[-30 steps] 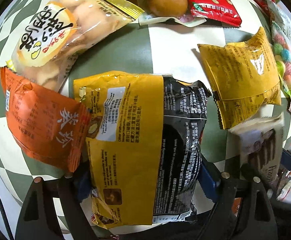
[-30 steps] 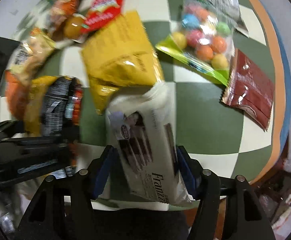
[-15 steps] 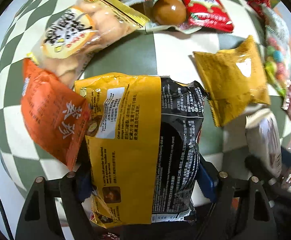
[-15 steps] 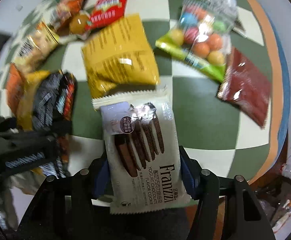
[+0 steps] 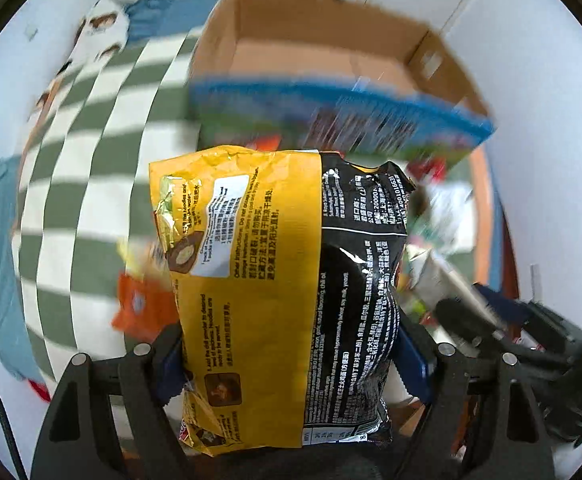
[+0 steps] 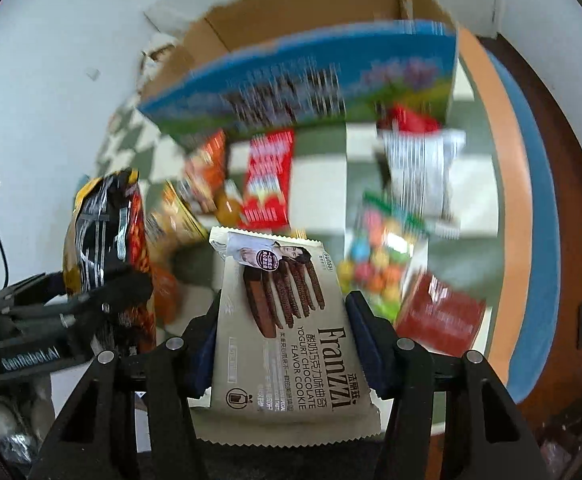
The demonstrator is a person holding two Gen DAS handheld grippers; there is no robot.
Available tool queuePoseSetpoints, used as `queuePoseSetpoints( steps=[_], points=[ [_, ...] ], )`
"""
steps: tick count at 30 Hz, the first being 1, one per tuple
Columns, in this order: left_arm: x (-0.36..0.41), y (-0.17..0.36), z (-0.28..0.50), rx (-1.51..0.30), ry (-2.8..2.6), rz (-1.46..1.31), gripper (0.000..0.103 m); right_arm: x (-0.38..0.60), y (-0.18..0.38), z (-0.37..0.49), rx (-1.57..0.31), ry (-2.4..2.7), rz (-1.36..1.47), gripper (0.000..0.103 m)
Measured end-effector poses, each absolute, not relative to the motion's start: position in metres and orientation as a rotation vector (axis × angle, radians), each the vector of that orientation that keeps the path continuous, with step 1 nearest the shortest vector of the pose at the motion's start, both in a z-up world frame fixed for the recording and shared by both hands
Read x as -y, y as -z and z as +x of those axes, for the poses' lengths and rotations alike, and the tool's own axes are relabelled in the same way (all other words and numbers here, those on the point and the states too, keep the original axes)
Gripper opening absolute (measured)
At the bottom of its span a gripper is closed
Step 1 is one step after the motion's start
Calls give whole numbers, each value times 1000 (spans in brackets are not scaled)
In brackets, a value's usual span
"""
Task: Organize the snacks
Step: 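Carry both packets into the cardboard box and open both tools to release them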
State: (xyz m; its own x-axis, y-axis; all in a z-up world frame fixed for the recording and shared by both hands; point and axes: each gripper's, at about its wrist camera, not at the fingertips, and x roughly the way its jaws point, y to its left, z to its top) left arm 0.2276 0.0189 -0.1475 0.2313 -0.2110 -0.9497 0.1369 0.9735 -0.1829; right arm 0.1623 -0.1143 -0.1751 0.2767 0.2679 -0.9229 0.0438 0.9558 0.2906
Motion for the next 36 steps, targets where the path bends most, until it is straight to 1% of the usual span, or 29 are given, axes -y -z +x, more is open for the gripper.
queuePoseSetpoints(
  steps=[1, 7, 9, 12, 16, 18, 23, 28, 29, 30, 31, 32, 34, 36],
  points=[
    [-14, 137, 238, -1302, 243, -77, 83, 119, 166, 159, -1270, -159, 291, 60],
    [3, 85, 318, -1234, 277, -140, 83, 145, 104, 204, -1132, -164, 321, 60],
    [10, 80, 350, -1224, 283, -133, 83, 153, 87, 229, -1086, -156, 317, 60],
    [21, 85, 411, -1247, 277, -107, 83, 161, 80, 278, -1041, -136, 281, 60],
    [23, 121, 482, -1333, 244, -106, 83, 164, 97, 347, -1032, -100, 210, 60],
    [25, 141, 508, -1384, 236, -107, 83, 166, 115, 382, -1046, -81, 175, 60],
    [32, 186, 546, -1486, 233, -99, 83, 175, 161, 451, -1103, -32, 136, 60],
    [42, 212, 567, -1558, 212, -85, 83, 181, 193, 495, -1151, -14, 125, 61],
    [44, 217, 570, -1577, 214, -78, 84, 182, 201, 503, -1187, -20, 135, 63],
    [46, 218, 572, -1584, 221, -71, 84, 183, 211, 509, -1230, -28, 147, 75],
    [48, 221, 572, -1590, 222, -61, 86, 183, 218, 512, -1266, -30, 152, 83],
    [48, 222, 572, -1594, 219, -58, 92, 185, 225, 515, -1303, -29, 165, 95],
    [47, 221, 571, -1584, 220, -66, 95, 189, 229, 517, -1323, -31, 185, 96],
    [44, 218, 569, -1582, 219, -82, 95, 193, 230, 520, -1327, -28, 179, 96]
  ],
)
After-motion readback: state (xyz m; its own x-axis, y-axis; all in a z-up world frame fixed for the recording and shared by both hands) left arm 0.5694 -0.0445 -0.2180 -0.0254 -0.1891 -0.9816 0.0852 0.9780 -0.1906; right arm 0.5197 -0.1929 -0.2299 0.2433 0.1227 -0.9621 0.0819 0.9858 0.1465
